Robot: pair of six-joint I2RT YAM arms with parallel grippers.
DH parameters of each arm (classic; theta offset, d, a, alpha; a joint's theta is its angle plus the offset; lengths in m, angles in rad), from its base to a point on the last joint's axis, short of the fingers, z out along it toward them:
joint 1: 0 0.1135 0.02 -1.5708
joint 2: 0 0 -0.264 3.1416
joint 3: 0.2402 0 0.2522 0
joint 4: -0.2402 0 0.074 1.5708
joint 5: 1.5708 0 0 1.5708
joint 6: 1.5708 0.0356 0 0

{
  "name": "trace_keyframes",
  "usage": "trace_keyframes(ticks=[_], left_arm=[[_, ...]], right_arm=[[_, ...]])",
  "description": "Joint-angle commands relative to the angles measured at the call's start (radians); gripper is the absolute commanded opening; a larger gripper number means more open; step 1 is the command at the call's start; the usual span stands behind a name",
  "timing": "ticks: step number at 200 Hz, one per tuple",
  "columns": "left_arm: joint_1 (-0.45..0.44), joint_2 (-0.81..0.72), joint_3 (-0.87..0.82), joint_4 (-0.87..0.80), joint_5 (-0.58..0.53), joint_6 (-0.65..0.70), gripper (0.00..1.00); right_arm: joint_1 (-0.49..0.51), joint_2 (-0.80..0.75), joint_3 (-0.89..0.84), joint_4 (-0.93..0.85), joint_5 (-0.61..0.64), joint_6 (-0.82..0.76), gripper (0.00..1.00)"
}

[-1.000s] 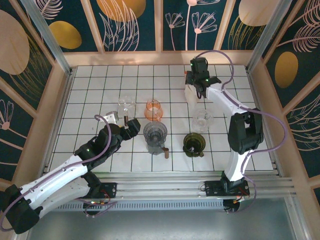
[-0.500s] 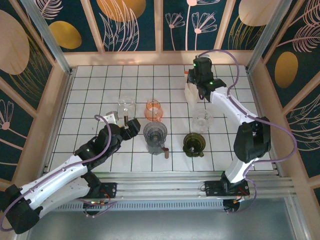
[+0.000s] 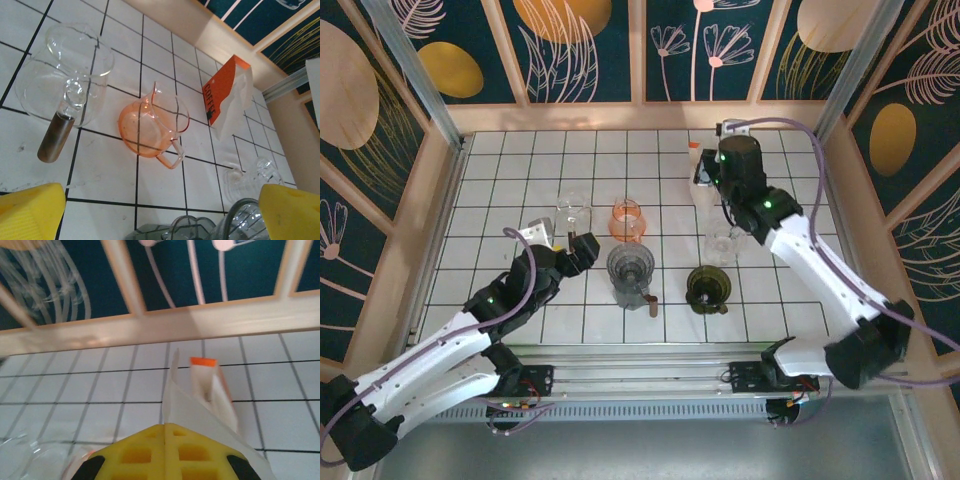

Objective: Place the coffee filter in the dripper

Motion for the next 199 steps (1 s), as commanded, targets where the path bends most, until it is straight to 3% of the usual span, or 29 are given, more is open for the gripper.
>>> trace_keyframes(ticks=[1,37,93,138,199], left_arm=[[-0.003,-0.032,0.035,-0.039,-0.018,0.030,0.99],[-0.003,-0.064,0.059,-0.074,-0.019,0.044,0.99],[-0.003,-0.110,0.086,-0.119,-0.026,0.056,0.99],[-0.003,-0.097,0.115,-0.130,-0.018,0.075,0.99],[-0.002,-0.104,0.123,-0.134,-0.015,0.090,0.99]], right_arm=[[0.085,-0.095,-0.031,-0.109,-0.013,0.071,0.00],[0.278,-0.159,0.019,-0.296,-0.003,0.137,0.00],[0.522,-0.100,0.180,-0.540,0.033,0.232,0.00],[0.597,0.008,0.271,-0.670,0.018,0.258,0.00],[0.601,0.199,0.424,-0.792,0.008,0.213,0.00]])
